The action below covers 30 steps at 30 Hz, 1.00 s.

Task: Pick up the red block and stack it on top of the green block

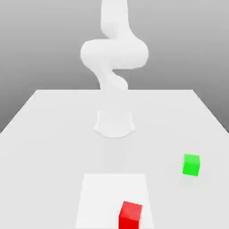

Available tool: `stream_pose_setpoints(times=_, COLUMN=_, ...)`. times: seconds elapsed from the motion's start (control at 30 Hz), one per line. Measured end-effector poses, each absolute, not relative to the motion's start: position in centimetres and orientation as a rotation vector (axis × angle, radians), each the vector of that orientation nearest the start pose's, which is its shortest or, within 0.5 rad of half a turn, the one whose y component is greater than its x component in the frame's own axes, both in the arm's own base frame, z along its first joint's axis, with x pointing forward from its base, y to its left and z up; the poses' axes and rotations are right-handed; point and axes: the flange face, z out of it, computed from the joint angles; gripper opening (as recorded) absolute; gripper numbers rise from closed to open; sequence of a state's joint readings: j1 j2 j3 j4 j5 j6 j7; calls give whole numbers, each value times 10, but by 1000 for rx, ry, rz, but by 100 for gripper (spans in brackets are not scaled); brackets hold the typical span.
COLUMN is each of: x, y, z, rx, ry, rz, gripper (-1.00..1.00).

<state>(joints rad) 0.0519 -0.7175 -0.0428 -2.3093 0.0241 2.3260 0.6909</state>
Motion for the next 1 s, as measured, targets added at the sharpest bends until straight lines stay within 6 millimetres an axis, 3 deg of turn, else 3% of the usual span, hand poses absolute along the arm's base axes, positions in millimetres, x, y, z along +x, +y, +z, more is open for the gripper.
stream_pose_setpoints(times=0.23, x=451, y=6, z=575, rx=-2734, ry=551, rz=-707, gripper=0)
stream_pose_setpoints(times=0.47, x=494, y=25, z=460, rx=-2880, ry=182, rz=-491, gripper=0)
stream_pose_setpoints(times=0.7, x=507, y=43, z=345, rx=-2980, ry=-213, rz=-284, gripper=0)
stream_pose_setpoints(times=1.0, x=492, y=42, z=216, rx=-3045, ry=-727, rz=-24, gripper=0)
